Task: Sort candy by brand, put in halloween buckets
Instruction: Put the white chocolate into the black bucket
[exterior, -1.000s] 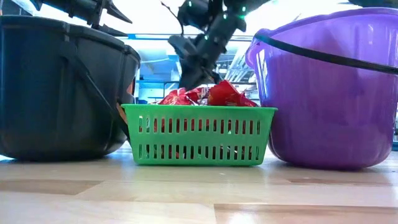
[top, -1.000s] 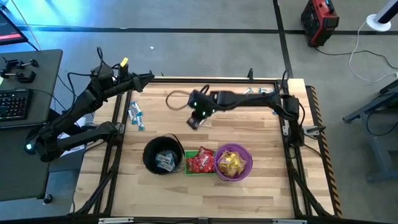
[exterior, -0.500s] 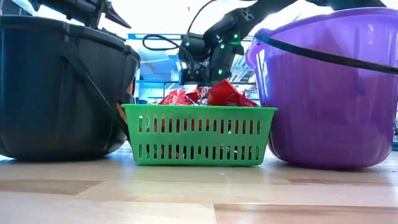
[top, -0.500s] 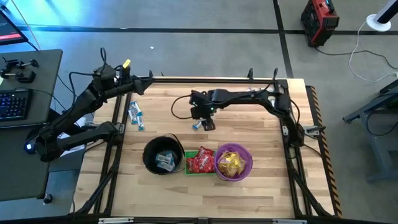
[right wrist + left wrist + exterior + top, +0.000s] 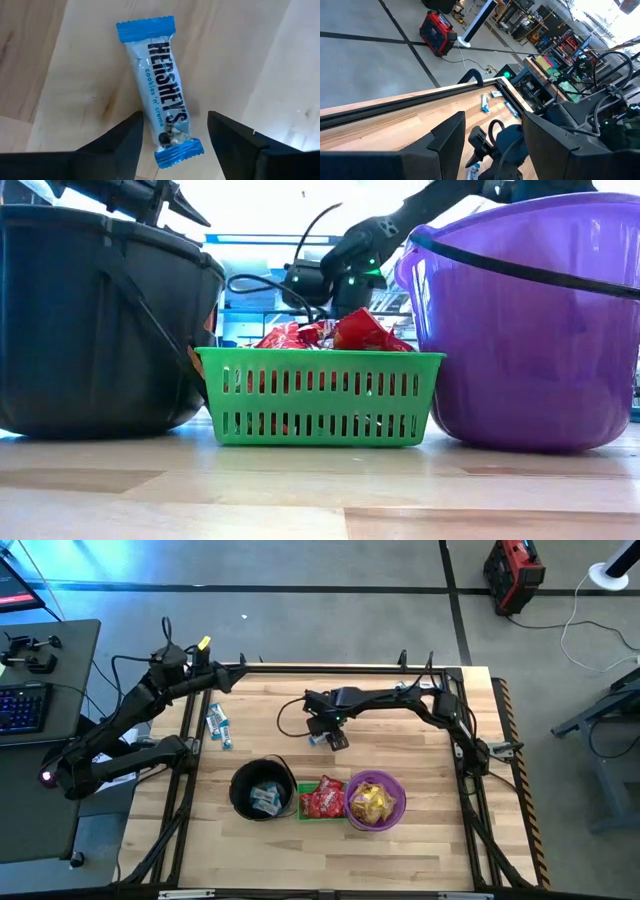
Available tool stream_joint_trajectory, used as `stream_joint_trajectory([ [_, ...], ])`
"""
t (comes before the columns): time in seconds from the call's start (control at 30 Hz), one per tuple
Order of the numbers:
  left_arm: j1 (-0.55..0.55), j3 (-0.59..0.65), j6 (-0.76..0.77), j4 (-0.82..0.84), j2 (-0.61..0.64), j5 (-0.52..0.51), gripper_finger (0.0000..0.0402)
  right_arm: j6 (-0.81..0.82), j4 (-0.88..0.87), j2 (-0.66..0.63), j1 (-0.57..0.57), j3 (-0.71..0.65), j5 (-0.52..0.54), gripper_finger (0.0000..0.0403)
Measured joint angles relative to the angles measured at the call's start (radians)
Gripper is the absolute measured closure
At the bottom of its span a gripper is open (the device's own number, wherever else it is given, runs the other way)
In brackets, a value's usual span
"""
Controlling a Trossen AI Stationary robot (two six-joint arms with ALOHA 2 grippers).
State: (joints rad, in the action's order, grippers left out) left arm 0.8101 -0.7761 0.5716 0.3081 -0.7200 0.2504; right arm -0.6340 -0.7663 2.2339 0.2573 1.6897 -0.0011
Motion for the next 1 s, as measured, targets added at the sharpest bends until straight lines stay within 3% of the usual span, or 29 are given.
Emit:
stream_joint_trajectory([
  [0.13,0.000,0.000,-0.005,0.013,0.000,-0.001,0.0215,-0.003,-0.006,0.001,-0.002,0.000,0.012,0.0229],
  [0.43,0.000,0.000,-0.018,0.014,0.000,-0.012,0.0215,0.005,0.000,-0.006,-0.026,0.000,0.027,0.0392],
  [1.0,0.001,0.000,-0.026,0.014,0.000,-0.033,0.0215,0.096,0.019,-0.191,-0.028,-0.004,-0.040,0.0403],
])
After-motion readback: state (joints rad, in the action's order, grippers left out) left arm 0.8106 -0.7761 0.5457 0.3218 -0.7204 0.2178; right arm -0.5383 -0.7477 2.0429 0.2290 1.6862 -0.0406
